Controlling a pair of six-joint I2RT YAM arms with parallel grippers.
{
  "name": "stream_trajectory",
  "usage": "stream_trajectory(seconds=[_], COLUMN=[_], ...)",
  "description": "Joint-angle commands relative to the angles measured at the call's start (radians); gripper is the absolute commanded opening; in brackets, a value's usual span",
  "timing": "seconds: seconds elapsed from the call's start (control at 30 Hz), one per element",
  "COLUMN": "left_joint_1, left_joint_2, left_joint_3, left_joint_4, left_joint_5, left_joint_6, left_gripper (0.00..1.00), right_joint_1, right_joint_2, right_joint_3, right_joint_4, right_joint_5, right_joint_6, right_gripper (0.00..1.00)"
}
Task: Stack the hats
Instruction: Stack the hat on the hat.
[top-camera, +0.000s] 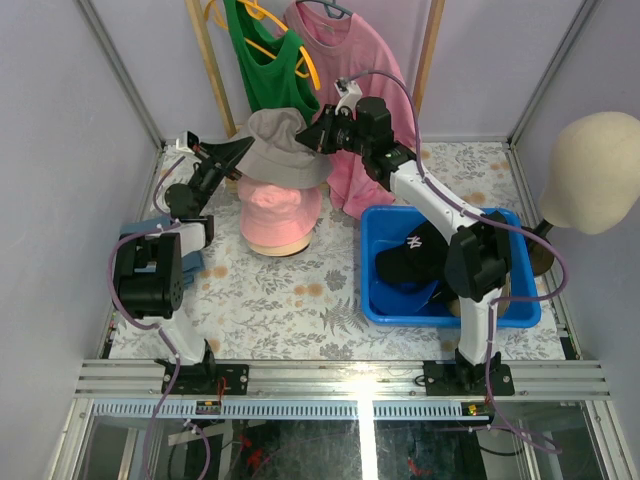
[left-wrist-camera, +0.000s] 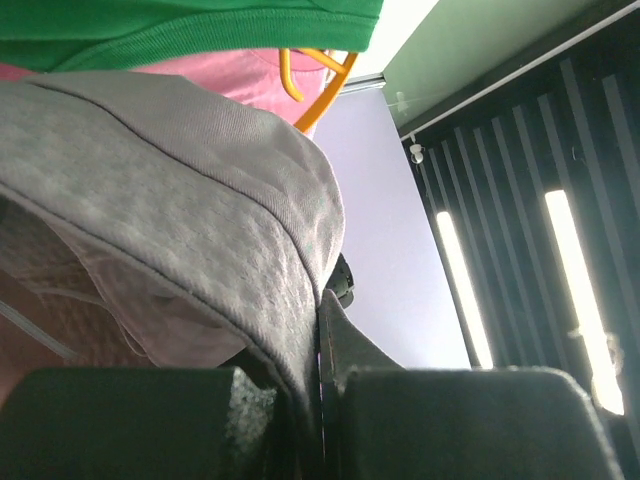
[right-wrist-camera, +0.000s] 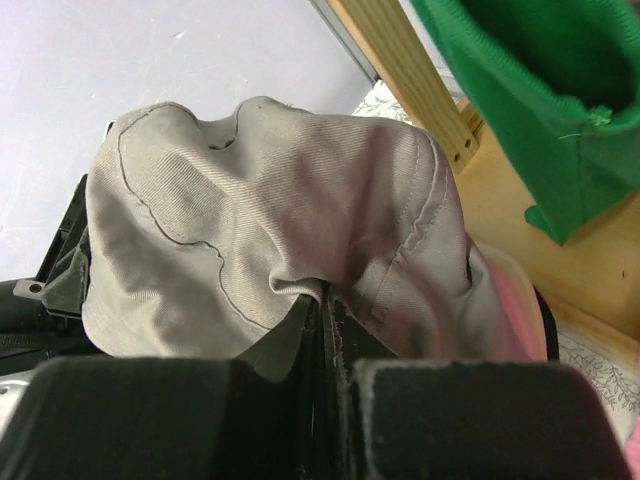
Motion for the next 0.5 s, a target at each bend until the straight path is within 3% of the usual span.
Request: stream_trajectory(seconds=[0.0,0.13,0.3,0.47], left_joint_1=[0.005,0.006,0.007,0.014], left_joint_2=[-0.072,-0.121,-0.176,-0.214], left_joint_3=[-0.05,-0.118,-0.223,-0.281], left_joint_4=[0.087,0.084,0.082,0.081], left_joint_5=[0.008,0.013,0.016,0.029], left_joint_6=[-0.018,-0.014,-0.001,0.023], left_gripper=[0.0,0.0,0.0,0.0], right_joint_1=[0.016,0.019,0.02,0.022], right_joint_2=[-0.12,-0.145,-0.172,-0.165], right_joint_3=[-0.015,-0.047,-0.08,-0.079], right_joint_4=[0.076,0.074,0.065,0.047], right_joint_5=[-0.037,-0.045,-0.051,-0.07], right_joint_6=[0.002,-0.001,-0.005,-0.002], right_gripper=[0.0,0.04,0.21,0.25])
